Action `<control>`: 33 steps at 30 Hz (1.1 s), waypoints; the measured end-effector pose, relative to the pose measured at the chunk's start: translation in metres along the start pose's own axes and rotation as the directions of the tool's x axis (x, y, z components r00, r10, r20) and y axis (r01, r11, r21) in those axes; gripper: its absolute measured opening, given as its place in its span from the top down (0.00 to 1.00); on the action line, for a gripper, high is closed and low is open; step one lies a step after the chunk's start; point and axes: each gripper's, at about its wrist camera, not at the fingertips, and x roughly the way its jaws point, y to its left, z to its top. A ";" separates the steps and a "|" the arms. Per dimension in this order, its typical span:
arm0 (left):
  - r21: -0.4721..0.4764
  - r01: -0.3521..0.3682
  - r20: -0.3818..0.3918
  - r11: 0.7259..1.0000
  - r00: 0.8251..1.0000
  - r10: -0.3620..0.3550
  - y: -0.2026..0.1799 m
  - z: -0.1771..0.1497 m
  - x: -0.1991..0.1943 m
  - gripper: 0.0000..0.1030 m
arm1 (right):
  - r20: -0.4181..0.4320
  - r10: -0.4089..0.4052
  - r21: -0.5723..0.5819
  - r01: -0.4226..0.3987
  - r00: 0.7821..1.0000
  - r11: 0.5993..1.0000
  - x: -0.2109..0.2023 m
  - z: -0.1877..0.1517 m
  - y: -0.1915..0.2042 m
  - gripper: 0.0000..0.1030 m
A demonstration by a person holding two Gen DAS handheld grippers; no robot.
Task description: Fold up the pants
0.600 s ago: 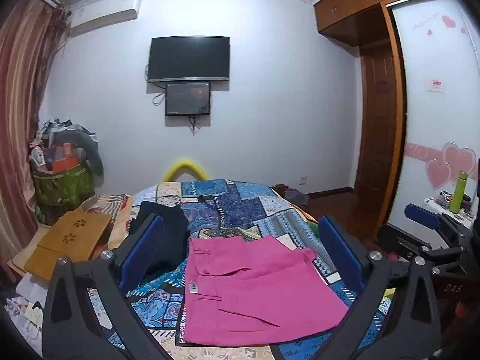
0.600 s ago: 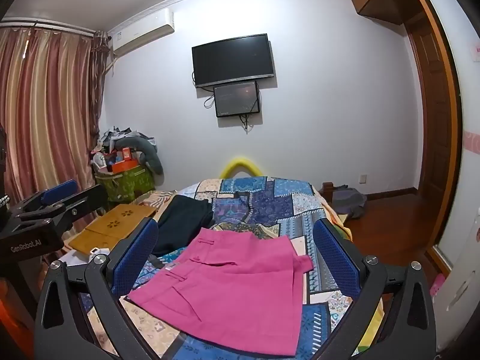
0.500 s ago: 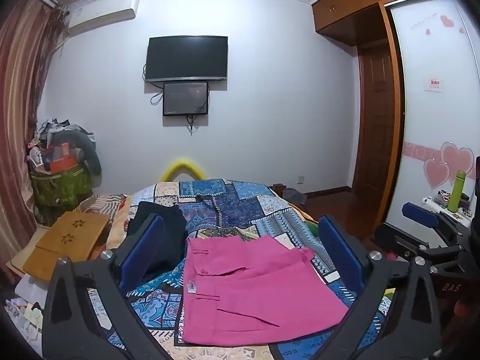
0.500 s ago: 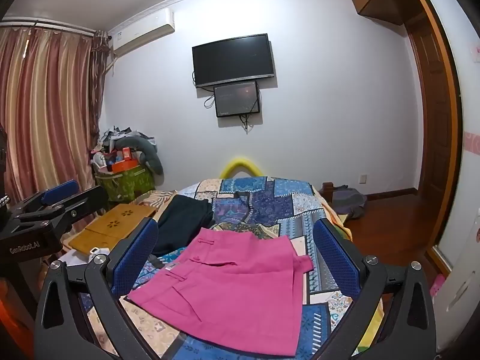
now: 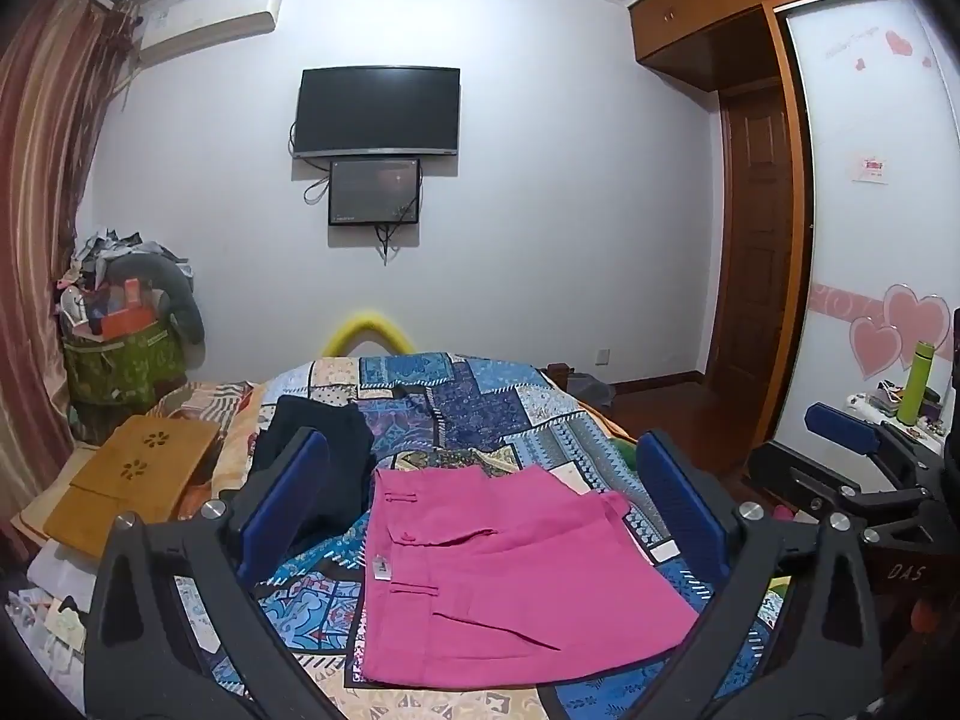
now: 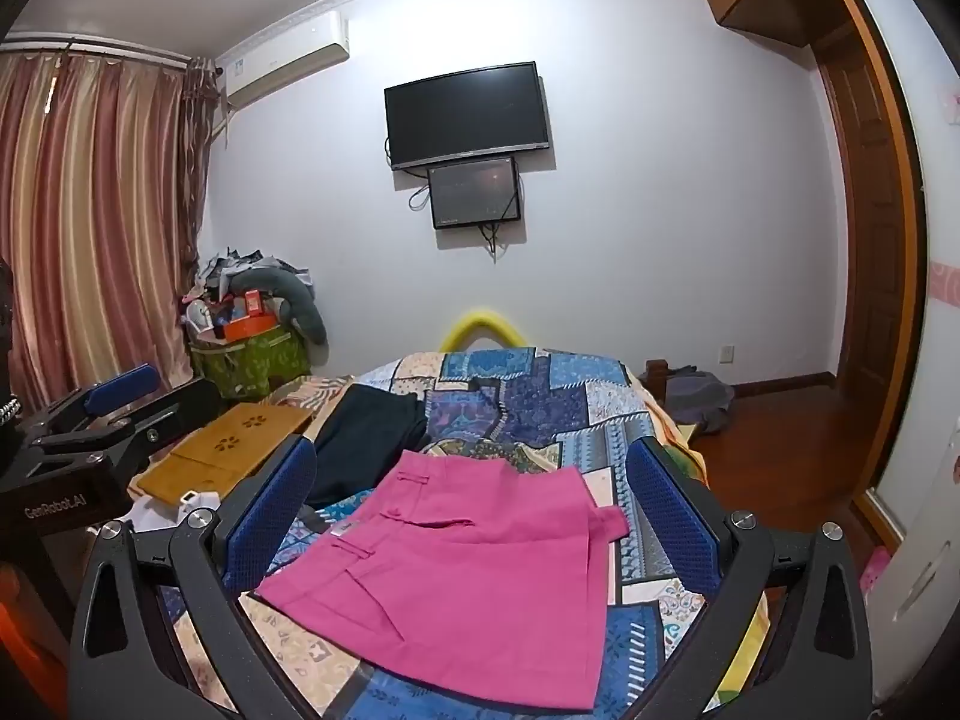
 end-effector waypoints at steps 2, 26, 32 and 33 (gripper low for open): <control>-0.006 0.002 -0.009 1.000 1.000 -0.002 0.000 -0.001 0.002 0.00 | -0.004 -0.001 -0.003 0.001 1.000 1.000 0.001 -0.003 -0.001 0.00; -0.022 -0.002 -0.007 1.000 1.000 0.002 0.005 -0.002 0.004 0.00 | -0.017 -0.007 -0.003 0.007 1.000 1.000 0.002 0.001 -0.001 0.00; -0.021 -0.005 -0.004 1.000 1.000 0.005 0.005 -0.002 0.005 0.00 | -0.017 -0.006 -0.005 0.006 1.000 1.000 0.002 0.002 -0.001 0.00; -0.022 -0.004 -0.004 1.000 1.000 0.004 0.005 -0.003 0.005 0.00 | -0.017 -0.006 -0.004 0.006 1.000 1.000 0.002 0.002 -0.001 0.00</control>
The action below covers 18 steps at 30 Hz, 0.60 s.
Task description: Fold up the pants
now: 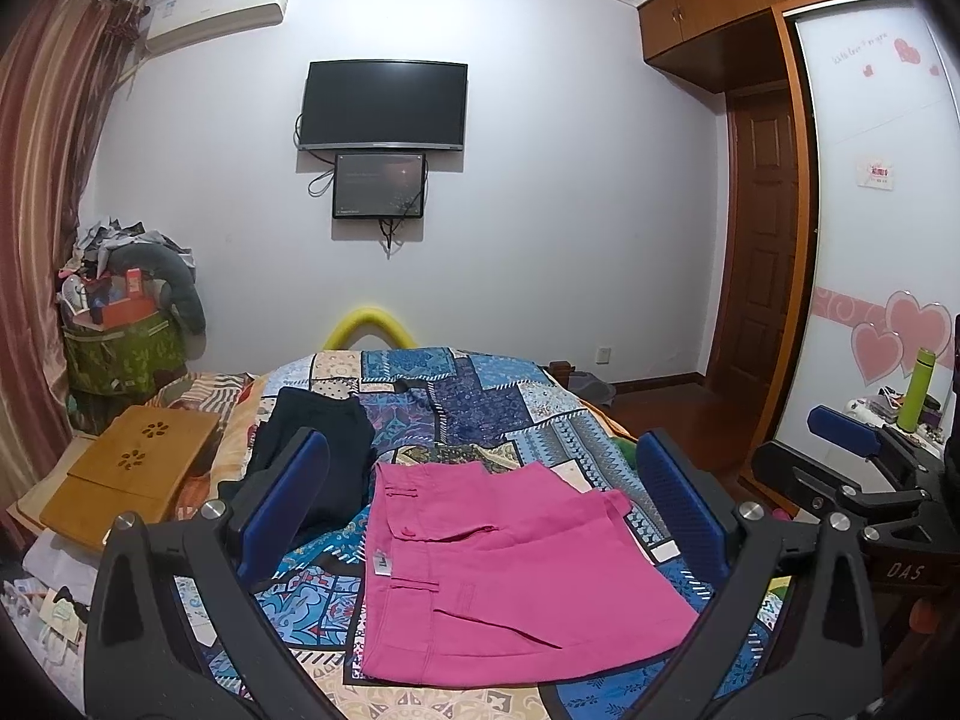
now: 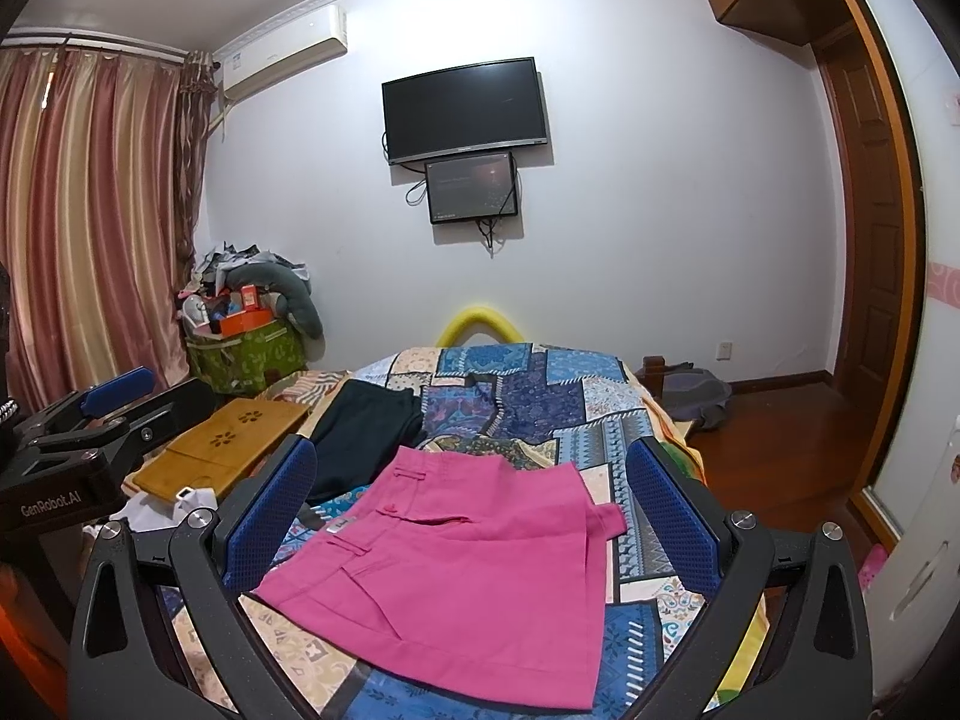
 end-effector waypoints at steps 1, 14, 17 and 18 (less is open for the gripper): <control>0.000 0.001 0.000 1.000 1.000 -0.001 0.000 0.000 0.000 0.00 | 0.001 0.001 0.000 -0.001 1.000 1.000 0.000 0.000 0.000 0.00; -0.002 0.005 0.005 1.000 1.000 -0.005 0.001 -0.004 0.001 0.00 | 0.004 -0.001 0.003 0.001 1.000 1.000 0.000 0.002 -0.002 0.00; -0.003 0.006 0.005 1.000 1.000 -0.006 0.001 -0.004 0.001 0.00 | 0.002 -0.001 0.004 0.001 1.000 1.000 0.000 0.002 -0.002 0.00; -0.003 0.004 0.006 1.000 1.000 -0.004 0.001 -0.004 0.001 0.00 | 0.001 -0.002 0.005 0.002 1.000 1.000 0.000 0.003 -0.002 0.00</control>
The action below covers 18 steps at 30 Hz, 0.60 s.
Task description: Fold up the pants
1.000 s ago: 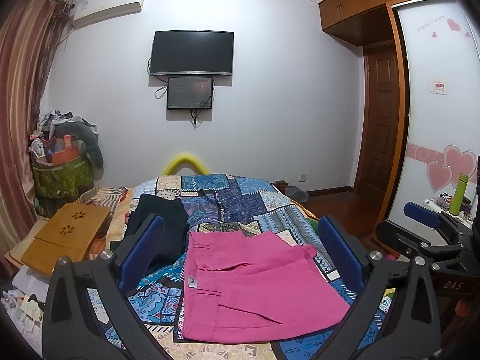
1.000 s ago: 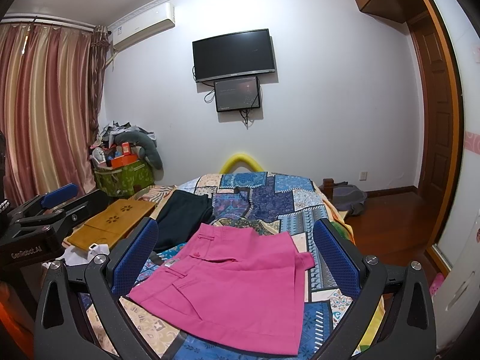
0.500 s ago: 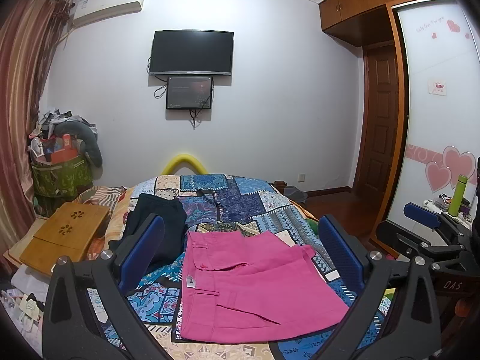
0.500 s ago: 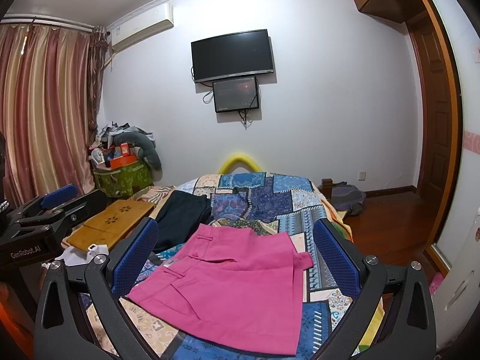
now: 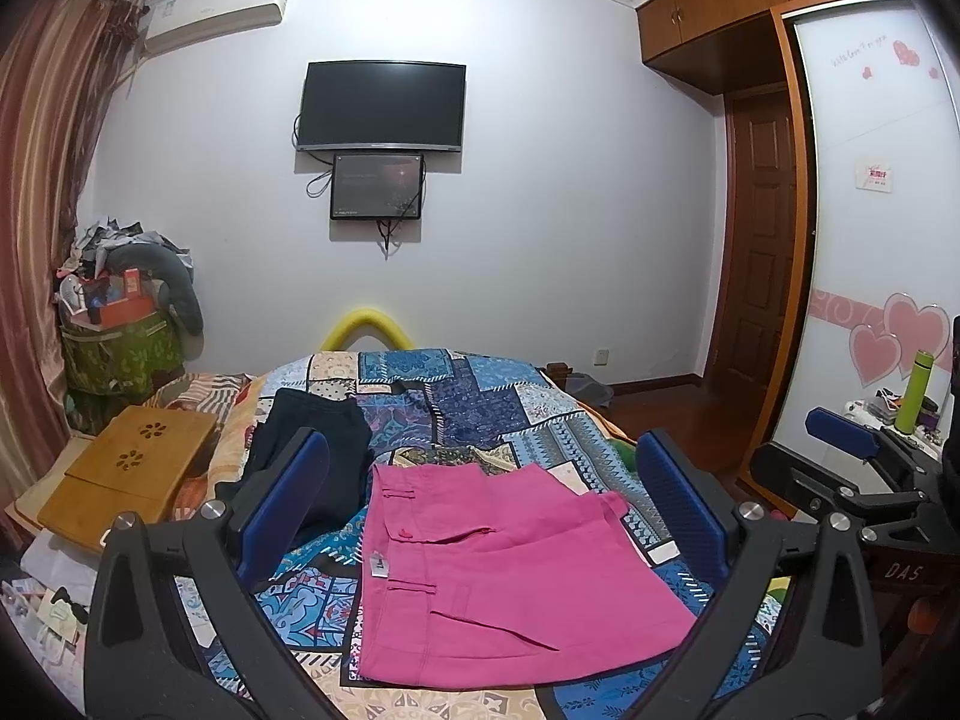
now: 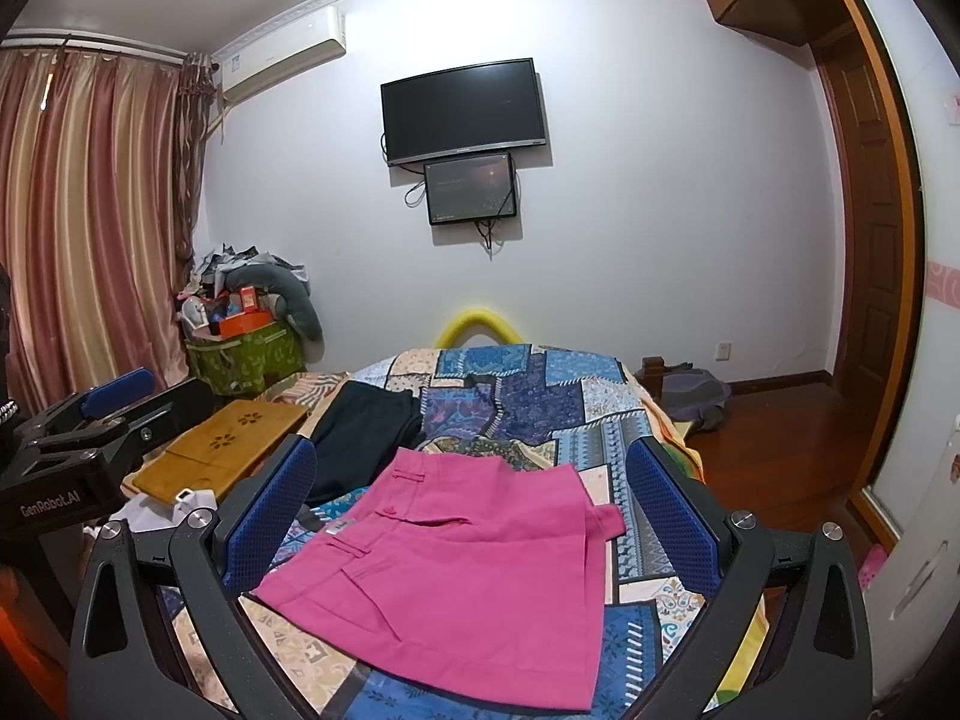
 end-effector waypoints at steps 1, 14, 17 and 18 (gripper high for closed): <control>0.000 0.000 0.000 1.000 1.000 0.000 0.000 0.000 0.000 0.00 | 0.000 -0.001 0.000 0.001 1.000 1.000 0.000 0.000 0.000 0.00; 0.007 -0.005 0.012 1.000 1.000 0.005 -0.002 0.000 -0.003 0.00 | 0.003 -0.001 -0.002 0.001 1.000 1.000 0.000 -0.001 0.001 0.00; 0.007 -0.007 0.013 1.000 1.000 0.006 -0.002 -0.001 -0.003 0.00 | 0.004 -0.003 -0.004 0.003 1.000 1.000 0.000 -0.001 0.001 0.00; 0.008 -0.007 0.013 1.000 1.000 0.007 -0.002 -0.001 -0.003 0.00 | 0.003 -0.004 -0.004 0.004 1.000 1.000 0.000 -0.001 0.001 0.00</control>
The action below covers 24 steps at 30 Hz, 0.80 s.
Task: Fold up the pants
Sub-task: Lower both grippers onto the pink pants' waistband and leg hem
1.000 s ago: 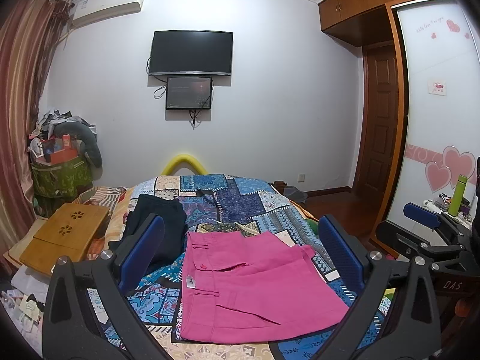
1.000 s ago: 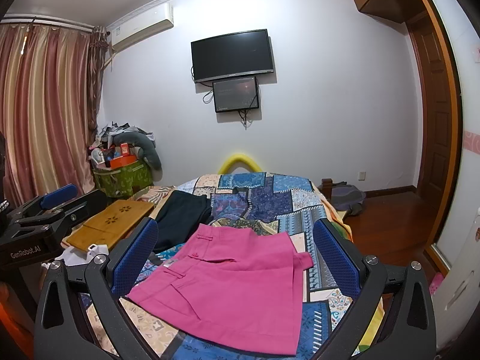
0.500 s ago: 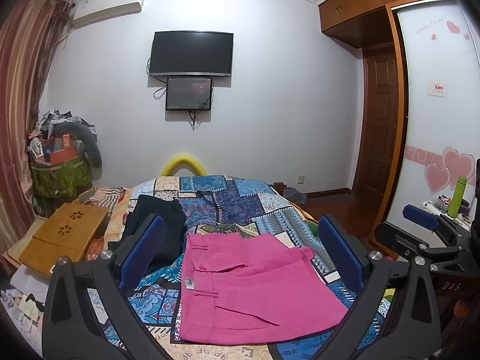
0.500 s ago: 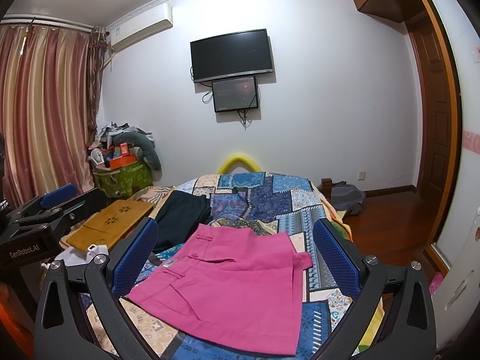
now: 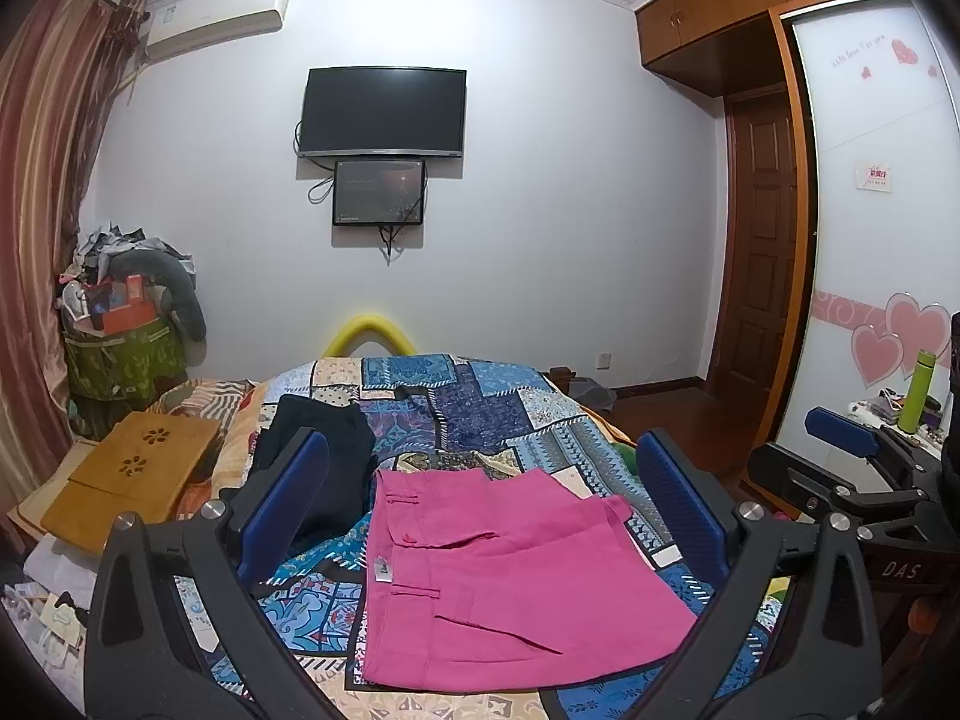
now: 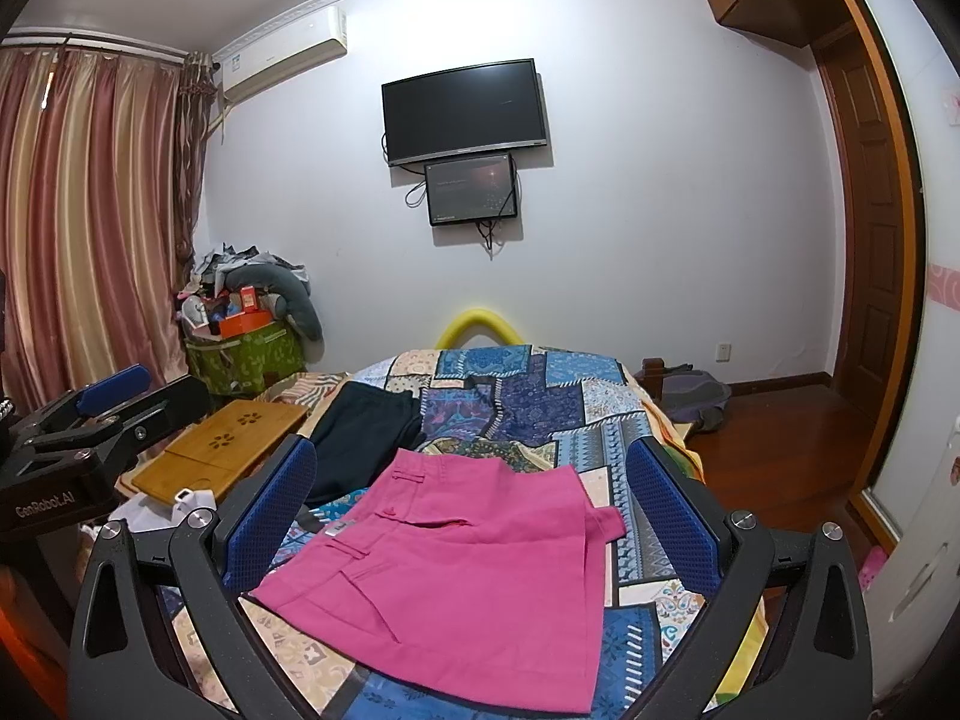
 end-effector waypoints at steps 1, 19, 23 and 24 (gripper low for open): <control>0.001 0.000 -0.001 1.000 1.000 0.000 0.000 0.000 0.000 0.00 | -0.001 -0.001 0.001 0.001 1.000 1.000 0.001 0.000 -0.001 0.00; 0.034 -0.030 -0.063 0.999 0.997 0.032 0.012 -0.002 0.060 0.00 | -0.059 -0.014 0.028 0.016 0.998 0.999 0.046 -0.011 -0.024 0.00; 0.041 -0.032 -0.159 0.999 0.987 0.038 0.029 -0.012 0.111 0.00 | -0.152 -0.004 0.089 0.018 0.988 0.996 0.081 -0.026 -0.049 0.00; 0.047 -0.039 -0.189 0.998 0.981 0.047 0.032 -0.015 0.124 0.00 | -0.170 -0.005 0.093 0.022 0.986 0.995 0.087 -0.029 -0.052 0.00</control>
